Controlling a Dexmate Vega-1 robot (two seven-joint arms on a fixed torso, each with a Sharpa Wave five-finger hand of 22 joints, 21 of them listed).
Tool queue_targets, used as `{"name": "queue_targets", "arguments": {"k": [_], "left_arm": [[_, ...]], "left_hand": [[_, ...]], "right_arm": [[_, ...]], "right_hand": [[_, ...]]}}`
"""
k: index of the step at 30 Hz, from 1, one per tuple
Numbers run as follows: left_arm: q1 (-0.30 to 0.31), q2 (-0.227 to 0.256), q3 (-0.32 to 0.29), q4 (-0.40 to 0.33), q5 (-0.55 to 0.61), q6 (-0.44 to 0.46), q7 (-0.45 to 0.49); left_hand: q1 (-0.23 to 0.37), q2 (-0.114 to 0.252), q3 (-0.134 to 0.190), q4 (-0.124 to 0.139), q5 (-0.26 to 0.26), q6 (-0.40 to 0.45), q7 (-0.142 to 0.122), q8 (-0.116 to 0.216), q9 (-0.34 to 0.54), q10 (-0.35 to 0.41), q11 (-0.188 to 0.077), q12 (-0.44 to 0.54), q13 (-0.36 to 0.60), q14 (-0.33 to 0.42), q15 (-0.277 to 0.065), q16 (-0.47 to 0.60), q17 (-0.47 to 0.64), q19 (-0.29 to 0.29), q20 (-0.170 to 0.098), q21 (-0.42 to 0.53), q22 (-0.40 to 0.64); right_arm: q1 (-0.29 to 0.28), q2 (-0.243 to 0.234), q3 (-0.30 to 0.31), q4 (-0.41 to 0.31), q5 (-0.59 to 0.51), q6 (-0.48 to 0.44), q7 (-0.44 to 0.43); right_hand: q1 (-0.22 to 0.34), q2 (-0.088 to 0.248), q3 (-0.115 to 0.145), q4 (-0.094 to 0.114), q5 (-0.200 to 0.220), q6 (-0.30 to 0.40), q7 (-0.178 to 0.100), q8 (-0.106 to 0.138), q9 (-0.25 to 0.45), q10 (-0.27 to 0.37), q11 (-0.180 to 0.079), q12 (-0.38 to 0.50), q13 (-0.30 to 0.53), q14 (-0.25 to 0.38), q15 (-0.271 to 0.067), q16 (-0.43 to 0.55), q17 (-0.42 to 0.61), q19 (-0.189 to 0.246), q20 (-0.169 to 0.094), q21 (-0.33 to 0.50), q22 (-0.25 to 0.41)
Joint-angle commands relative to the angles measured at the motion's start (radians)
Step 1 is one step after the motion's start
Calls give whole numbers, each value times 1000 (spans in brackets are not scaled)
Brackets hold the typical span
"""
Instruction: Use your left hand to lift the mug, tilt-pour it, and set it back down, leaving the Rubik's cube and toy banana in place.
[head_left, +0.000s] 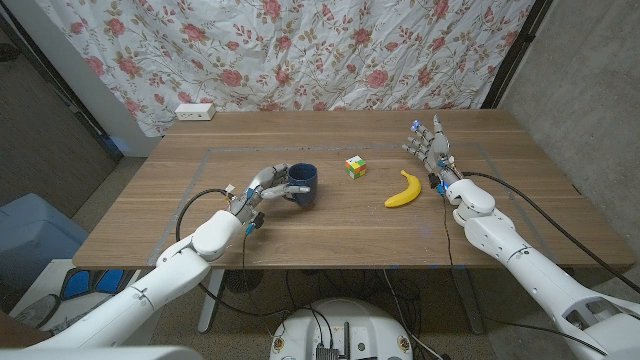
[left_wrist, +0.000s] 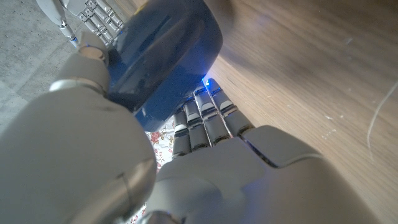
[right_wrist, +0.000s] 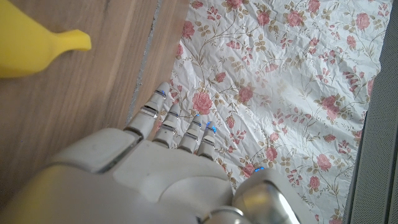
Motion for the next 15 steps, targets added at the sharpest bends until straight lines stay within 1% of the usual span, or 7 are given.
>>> {"name": "queue_targets", "arguments": {"k": [1,12,15], "left_arm": [[-12,-18,21,50,11,-44,-9],[-8,-24,24,57,6,-44,-5],[-7,-22,26,58,3,-43,-10]], "left_hand": [[-7,279,26,17,-1,99,-108,212,0,126,-132,-5,152,-5,-136,0,5,-9,-12,-5,3],[-13,279,29,14,-1,92,-108,204,-3,110,-131,-20,147,-20,-130,-7,4,-18,-12,-11,2],[-15,282,31,14,-1,87,-106,200,-5,101,-127,-26,146,-31,-125,-11,4,-25,-6,-15,2]], "right_arm": [[0,0,0,0,0,0,0],[0,0,0,0,0,0,0],[0,0,0,0,0,0,0]], "right_hand": [[2,10,2,7,4,-1,-6,4,2,7,2,5,4,5,-51,5,3,4,1,6,5],[2,10,2,7,4,0,-6,4,2,7,1,5,4,6,-50,6,3,3,0,6,5],[2,10,2,7,4,-1,-6,4,2,8,1,5,4,6,-51,6,3,3,0,6,5]]}}
